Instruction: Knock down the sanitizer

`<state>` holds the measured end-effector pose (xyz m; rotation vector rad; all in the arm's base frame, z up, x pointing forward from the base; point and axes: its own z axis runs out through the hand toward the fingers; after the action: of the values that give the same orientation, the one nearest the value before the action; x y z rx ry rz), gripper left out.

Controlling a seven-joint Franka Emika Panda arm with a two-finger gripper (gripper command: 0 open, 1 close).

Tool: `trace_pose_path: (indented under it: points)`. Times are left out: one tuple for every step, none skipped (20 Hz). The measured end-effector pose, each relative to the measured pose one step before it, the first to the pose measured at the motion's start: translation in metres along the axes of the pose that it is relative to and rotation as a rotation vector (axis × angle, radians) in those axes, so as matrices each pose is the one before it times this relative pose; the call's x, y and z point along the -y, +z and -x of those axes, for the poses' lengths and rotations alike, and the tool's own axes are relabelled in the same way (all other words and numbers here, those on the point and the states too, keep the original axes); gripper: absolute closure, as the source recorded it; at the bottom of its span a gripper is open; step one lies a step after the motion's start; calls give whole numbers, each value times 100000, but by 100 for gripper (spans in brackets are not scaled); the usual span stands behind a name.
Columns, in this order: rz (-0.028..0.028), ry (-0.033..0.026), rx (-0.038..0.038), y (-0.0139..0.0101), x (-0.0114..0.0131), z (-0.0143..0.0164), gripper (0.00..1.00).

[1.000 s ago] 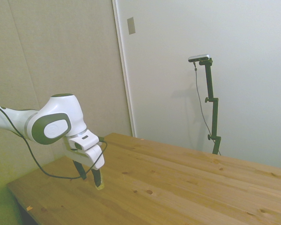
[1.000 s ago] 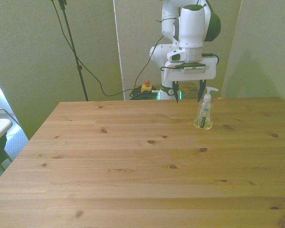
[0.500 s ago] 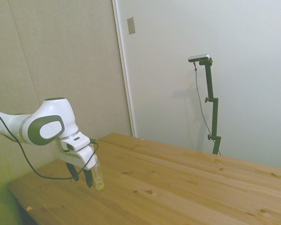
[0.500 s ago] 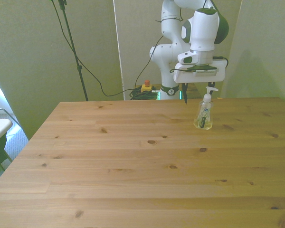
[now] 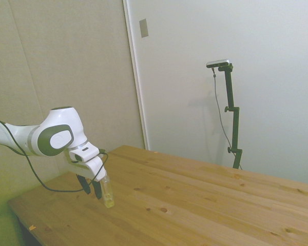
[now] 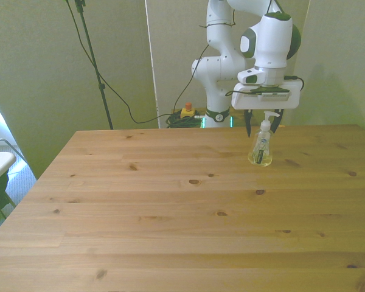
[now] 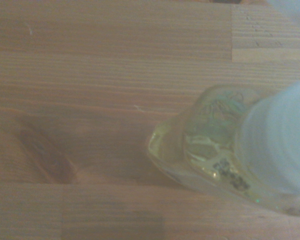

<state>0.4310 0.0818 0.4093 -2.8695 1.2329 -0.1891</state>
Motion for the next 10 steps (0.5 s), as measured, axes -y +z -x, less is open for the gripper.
trace_pose_path:
  points:
    - [58,-138,251,90,266,74,100]
    - [76,-202,239,94,229,113,100]
    - [63,-114,188,78,243,132,100]
    - [47,81,90,47,196,79,100]
    - [33,189,1,34,184,36,100]
    - [47,142,-53,35,152,-13,100]
    - [5,130,-106,-13,123,-37,100]
    - [95,12,-237,-12,106,-57,100]
    - [200,-9,-405,-10,89,-58,100]
    - [92,66,-332,-29,118,-86,100]
